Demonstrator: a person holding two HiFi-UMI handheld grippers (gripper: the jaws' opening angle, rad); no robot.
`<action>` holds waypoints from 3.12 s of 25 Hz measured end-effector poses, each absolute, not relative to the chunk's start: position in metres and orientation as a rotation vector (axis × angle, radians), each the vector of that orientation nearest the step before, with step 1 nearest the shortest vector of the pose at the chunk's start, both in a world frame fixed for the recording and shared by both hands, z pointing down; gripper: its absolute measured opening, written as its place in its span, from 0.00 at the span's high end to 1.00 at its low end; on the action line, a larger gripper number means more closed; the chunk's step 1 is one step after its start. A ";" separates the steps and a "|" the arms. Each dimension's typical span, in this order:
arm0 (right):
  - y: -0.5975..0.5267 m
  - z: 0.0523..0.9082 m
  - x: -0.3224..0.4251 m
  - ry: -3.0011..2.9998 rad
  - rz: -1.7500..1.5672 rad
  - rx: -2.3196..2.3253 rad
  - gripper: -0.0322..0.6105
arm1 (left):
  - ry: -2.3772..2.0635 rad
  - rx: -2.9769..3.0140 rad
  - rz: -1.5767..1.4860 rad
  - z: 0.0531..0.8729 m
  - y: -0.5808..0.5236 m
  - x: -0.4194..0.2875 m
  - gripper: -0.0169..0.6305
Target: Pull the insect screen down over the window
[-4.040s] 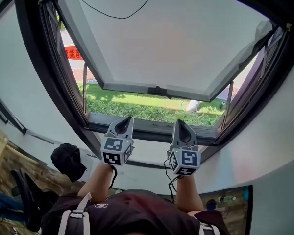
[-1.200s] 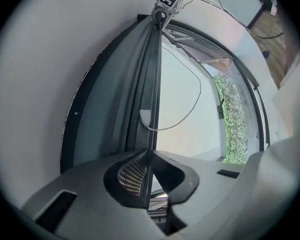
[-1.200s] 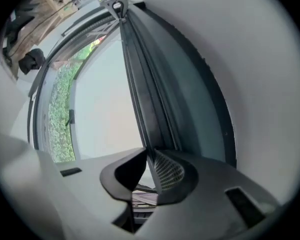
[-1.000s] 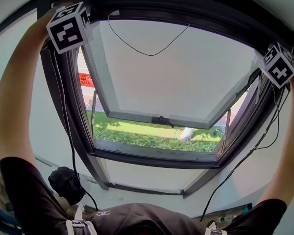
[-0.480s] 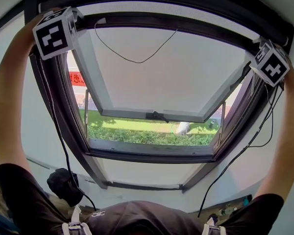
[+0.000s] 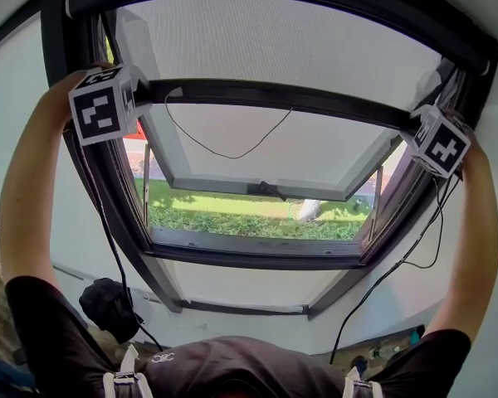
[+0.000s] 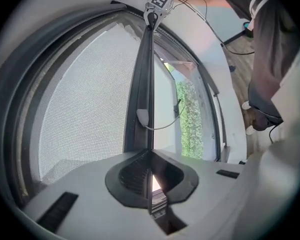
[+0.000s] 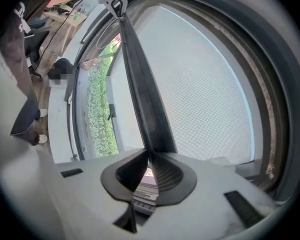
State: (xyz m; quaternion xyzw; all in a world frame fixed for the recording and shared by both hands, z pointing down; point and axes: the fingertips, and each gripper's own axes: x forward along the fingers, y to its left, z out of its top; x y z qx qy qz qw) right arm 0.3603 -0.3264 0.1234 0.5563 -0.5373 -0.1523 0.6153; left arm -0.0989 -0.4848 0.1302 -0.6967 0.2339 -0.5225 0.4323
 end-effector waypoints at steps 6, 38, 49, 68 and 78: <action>-0.323 0.186 0.356 -1.259 -0.315 1.211 0.89 | 0.486 -1.798 -1.359 0.193 -0.480 -0.099 0.92; -0.319 0.516 0.358 -1.208 -0.198 1.198 0.88 | 0.386 -1.884 -1.502 0.538 -0.481 -0.103 0.92; -0.318 0.627 0.358 -1.217 -0.140 1.169 0.88 | 0.308 -1.903 -1.647 0.654 -0.475 -0.104 0.92; -0.303 0.681 0.353 -1.352 0.007 1.004 0.60 | 0.369 -1.905 -1.733 0.701 -0.468 -0.104 0.70; -0.306 0.694 0.354 -1.262 -0.043 1.042 0.42 | 0.396 -1.886 -1.735 0.711 -0.458 -0.104 0.56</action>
